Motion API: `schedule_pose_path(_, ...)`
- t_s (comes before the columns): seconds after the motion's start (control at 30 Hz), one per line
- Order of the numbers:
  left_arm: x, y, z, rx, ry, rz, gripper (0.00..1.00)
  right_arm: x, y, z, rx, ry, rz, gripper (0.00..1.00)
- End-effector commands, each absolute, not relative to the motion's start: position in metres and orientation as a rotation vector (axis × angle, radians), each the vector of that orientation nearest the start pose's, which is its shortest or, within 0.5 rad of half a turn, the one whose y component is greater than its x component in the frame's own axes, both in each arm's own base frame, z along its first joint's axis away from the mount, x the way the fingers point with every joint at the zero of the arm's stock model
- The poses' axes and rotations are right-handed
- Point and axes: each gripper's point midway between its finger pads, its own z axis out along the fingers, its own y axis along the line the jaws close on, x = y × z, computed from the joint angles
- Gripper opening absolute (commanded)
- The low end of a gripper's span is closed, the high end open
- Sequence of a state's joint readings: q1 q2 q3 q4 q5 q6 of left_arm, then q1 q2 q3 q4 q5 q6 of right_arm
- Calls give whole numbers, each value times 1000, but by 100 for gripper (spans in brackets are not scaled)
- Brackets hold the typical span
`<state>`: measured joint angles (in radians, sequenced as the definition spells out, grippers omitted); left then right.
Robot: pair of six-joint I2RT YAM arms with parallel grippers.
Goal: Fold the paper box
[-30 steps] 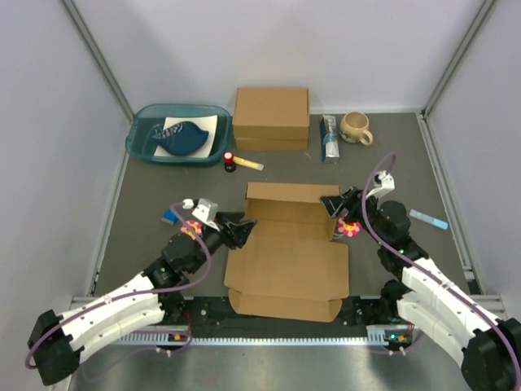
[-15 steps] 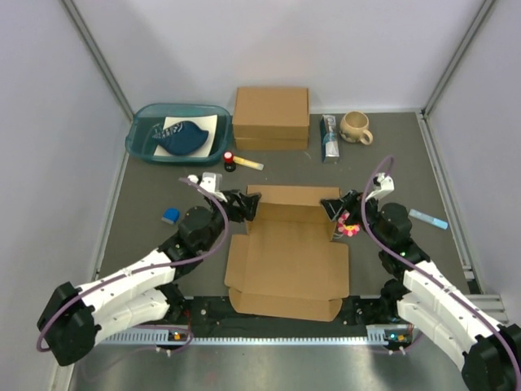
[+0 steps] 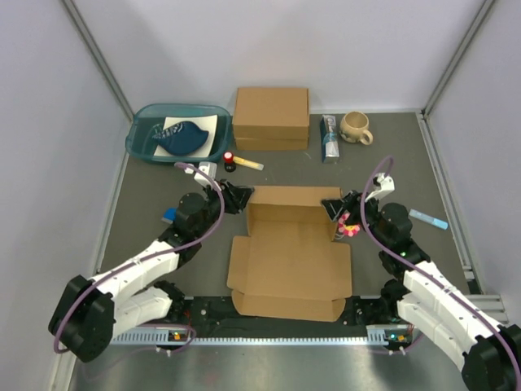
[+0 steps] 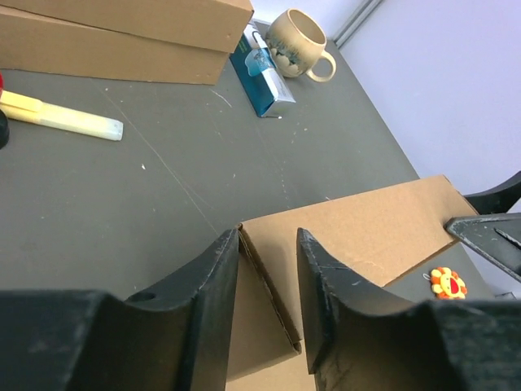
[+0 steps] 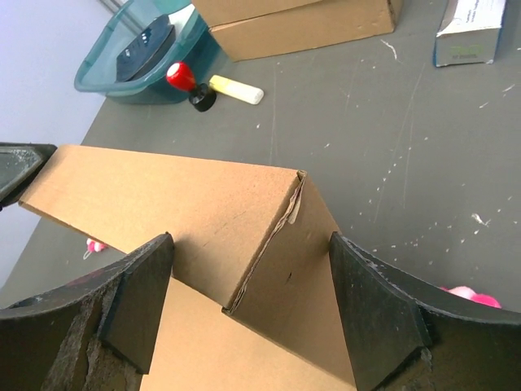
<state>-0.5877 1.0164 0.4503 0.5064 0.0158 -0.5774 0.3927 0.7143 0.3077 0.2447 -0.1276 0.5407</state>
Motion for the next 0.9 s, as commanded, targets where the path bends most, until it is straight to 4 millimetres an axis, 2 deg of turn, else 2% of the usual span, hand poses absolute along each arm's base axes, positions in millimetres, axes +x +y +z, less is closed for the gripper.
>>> schedule_pose_path(0.0,276,-246,218,107,1663,-1080,36,252,147,116,22,1984,694,75)
schedule_pose_path(0.1,274,-248,204,113,1700,-1084,29,251,146,113,30,1990,690,75)
schedule_pose_path(0.2,271,-248,188,111,1731,-1089,27,249,144,110,35,1997,687,75)
schedule_pose_path(0.3,271,-246,180,96,1744,-1082,28,249,143,113,49,1993,684,79)
schedule_pose_path(0.4,272,-243,178,89,1748,-1055,29,252,143,127,78,1973,691,86)
schedule_pose_path(0.53,275,-240,179,103,1754,-1013,30,262,139,157,111,1918,674,92)
schedule_pose_path(0.73,277,-236,182,116,1751,-974,30,274,138,198,137,1836,671,95)
schedule_pose_path(0.87,278,-235,182,122,1750,-962,30,282,141,217,139,1798,684,96)
